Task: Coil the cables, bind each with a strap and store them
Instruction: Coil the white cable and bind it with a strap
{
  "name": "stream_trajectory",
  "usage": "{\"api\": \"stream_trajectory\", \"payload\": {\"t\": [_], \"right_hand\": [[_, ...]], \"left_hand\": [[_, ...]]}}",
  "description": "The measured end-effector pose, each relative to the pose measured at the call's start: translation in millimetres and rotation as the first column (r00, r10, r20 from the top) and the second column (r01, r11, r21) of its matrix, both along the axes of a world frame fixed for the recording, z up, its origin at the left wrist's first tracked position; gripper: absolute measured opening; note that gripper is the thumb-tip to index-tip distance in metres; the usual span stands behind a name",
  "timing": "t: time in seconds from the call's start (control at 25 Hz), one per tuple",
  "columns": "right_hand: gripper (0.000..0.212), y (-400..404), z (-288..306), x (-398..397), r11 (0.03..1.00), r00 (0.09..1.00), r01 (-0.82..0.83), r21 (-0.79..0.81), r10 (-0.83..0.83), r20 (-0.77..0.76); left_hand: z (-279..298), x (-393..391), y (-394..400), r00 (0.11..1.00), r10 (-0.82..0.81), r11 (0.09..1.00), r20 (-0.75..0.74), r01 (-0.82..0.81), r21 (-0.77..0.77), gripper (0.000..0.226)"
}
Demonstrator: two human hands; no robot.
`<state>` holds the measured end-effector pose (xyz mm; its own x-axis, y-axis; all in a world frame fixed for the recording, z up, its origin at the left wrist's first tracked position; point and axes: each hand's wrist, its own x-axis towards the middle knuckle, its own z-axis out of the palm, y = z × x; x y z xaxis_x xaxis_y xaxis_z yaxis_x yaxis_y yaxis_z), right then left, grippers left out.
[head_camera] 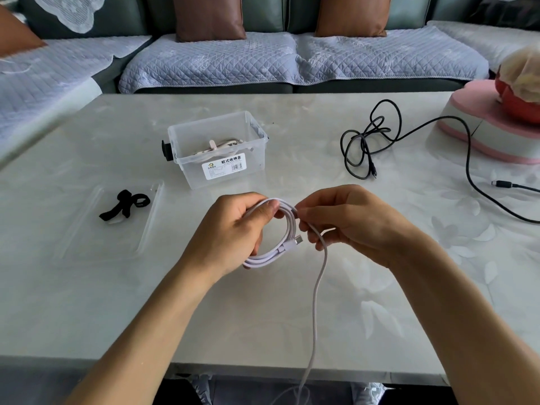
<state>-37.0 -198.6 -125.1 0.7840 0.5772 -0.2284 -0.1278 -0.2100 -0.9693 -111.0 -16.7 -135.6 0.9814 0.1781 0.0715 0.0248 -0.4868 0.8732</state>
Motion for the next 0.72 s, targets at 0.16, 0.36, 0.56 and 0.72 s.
{"api": "stream_trajectory", "payload": {"t": [0.16,0.36,0.56,0.72], "right_hand": [[0.010,10.0,0.4,-9.8,0.962,0.935,0.270,-0.029,-0.255,0.247],[0.008,24.4,-9.1,-22.7,0.915,0.882,0.400,-0.049,-0.370,0.292],[0.019,35.8,-13.6,-29.4,0.857,0.829,0.515,0.031,-0.507,0.236],[0.029,45.7,-18.8,-33.6,0.825,0.823,0.561,0.076,-0.565,0.058]], "left_hand": [[-11.9,3.2,-13.8,0.992,0.123,0.990,0.018,-0.124,0.064,0.026],[-14.6,10.7,-23.1,0.942,0.327,0.935,0.068,-0.312,-0.171,0.021],[-12.6,7.6,-35.8,0.910,0.381,0.908,0.163,-0.335,-0.250,0.021],[-19.7,14.4,-36.6,0.860,0.456,0.877,0.230,-0.390,-0.280,0.028]]}}
